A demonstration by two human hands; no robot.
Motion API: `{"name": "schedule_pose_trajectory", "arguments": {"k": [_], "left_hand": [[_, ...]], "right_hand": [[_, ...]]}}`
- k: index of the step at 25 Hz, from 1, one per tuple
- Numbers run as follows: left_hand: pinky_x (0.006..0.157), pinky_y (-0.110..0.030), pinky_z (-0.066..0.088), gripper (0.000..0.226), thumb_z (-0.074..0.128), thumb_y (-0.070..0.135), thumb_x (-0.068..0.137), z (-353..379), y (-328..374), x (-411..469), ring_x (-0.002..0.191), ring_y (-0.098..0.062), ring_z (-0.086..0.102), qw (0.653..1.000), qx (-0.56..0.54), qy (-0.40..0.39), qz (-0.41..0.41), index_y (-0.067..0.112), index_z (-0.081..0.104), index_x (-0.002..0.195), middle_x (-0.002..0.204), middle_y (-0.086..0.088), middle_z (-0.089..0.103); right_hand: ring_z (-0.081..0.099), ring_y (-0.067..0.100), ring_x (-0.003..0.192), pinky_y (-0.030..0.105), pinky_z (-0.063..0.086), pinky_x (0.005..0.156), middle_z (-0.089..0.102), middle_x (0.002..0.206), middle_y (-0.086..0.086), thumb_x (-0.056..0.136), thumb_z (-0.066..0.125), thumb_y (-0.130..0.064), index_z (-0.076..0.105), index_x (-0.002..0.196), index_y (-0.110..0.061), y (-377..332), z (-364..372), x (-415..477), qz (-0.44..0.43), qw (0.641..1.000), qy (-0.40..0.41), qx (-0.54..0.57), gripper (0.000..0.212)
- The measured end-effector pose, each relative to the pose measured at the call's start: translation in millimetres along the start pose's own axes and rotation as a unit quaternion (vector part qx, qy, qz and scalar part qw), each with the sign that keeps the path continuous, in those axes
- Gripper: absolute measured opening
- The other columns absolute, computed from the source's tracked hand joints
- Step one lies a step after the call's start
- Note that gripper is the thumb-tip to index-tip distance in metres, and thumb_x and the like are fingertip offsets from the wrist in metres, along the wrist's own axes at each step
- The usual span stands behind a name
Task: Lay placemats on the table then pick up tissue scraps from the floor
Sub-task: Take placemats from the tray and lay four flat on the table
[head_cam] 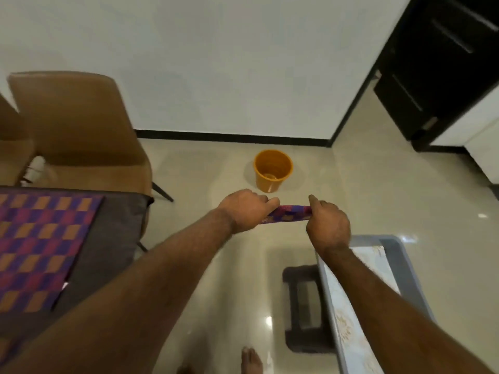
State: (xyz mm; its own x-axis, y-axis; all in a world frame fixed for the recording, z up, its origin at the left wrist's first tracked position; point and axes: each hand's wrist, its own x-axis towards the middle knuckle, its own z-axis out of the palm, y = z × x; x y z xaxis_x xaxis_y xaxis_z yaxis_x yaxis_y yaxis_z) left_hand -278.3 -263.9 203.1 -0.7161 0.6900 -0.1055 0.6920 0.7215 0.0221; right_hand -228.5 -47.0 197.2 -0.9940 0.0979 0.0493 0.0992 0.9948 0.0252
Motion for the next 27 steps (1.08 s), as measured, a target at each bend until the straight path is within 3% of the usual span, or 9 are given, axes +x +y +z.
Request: {"name": "schedule_pose_trajectory", "arguments": {"k": [4,7,11,13,15,20,27], "left_hand": [[0.065,-0.039,0.056,0.051,0.069,0.025,0.093,-28,-79,-112,0.081,-0.024,0.062,0.991,-0.025,-0.008,-0.132,0.028,0.034,0.129,0.108,-0.006,0.066],[0.066,-0.042,0.056,0.05,0.07,0.021,0.09,-38,-119,-198,0.085,-0.027,0.066,0.965,-0.076,-0.003,-0.25,0.028,0.034,0.124,0.111,-0.005,0.064],[0.061,-0.044,0.044,0.038,0.06,0.021,0.092,-36,-148,-322,0.085,-0.037,0.065,0.898,-0.131,0.036,-0.419,0.029,0.031,0.115,0.108,-0.008,0.06],[0.065,-0.048,0.049,0.021,0.046,0.021,0.097,-33,-146,-376,0.085,-0.041,0.064,0.86,-0.149,0.079,-0.481,0.027,0.035,0.114,0.104,-0.01,0.062],[0.069,-0.047,0.051,0.019,0.041,0.021,0.096,-31,-139,-426,0.086,-0.041,0.064,0.821,-0.154,0.113,-0.538,0.023,0.042,0.115,0.104,-0.01,0.064],[0.065,-0.037,0.051,0.012,0.036,0.025,0.104,-12,-123,-516,0.074,-0.017,0.06,0.742,-0.181,0.157,-0.626,0.03,0.047,0.104,0.091,0.002,0.064],[0.078,-0.04,0.059,0.028,0.041,0.014,0.106,-2,-129,-549,0.091,-0.02,0.065,0.688,-0.258,0.219,-0.642,0.02,0.06,0.126,0.108,-0.003,0.068]], "right_hand": [[0.065,0.021,0.075,0.033,0.055,0.062,0.07,0.09,0.003,0.087,0.068,-0.012,0.063,0.124,-0.02,-128,-36,25,-0.123,0.992,0.023,0.011,0.038],[0.065,0.02,0.079,0.033,0.054,0.06,0.071,0.092,0.002,0.085,0.07,-0.013,0.061,0.129,-0.021,-225,-60,29,-0.207,0.977,0.036,0.034,0.045],[0.063,0.023,0.085,0.036,0.055,0.071,0.069,0.094,0.002,0.089,0.065,-0.022,0.061,0.118,-0.024,-351,-86,8,-0.364,0.929,0.018,0.064,0.029],[0.063,0.024,0.088,0.037,0.056,0.074,0.068,0.095,0.002,0.09,0.063,-0.031,0.058,0.113,-0.026,-398,-94,-10,-0.427,0.9,0.004,0.088,0.024],[0.064,0.026,0.094,0.038,0.056,0.078,0.069,0.102,0.003,0.091,0.063,-0.034,0.058,0.118,-0.025,-440,-99,-33,-0.491,0.865,-0.006,0.106,0.029],[0.061,0.028,0.107,0.042,0.052,0.087,0.068,0.115,0.004,0.093,0.055,-0.018,0.053,0.135,-0.024,-511,-97,-88,-0.572,0.816,-0.018,0.081,0.042],[0.06,0.021,0.099,0.039,0.052,0.083,0.068,0.107,-0.001,0.094,0.055,-0.025,0.051,0.133,-0.029,-564,-87,-91,-0.611,0.788,-0.028,0.072,0.039]]}}
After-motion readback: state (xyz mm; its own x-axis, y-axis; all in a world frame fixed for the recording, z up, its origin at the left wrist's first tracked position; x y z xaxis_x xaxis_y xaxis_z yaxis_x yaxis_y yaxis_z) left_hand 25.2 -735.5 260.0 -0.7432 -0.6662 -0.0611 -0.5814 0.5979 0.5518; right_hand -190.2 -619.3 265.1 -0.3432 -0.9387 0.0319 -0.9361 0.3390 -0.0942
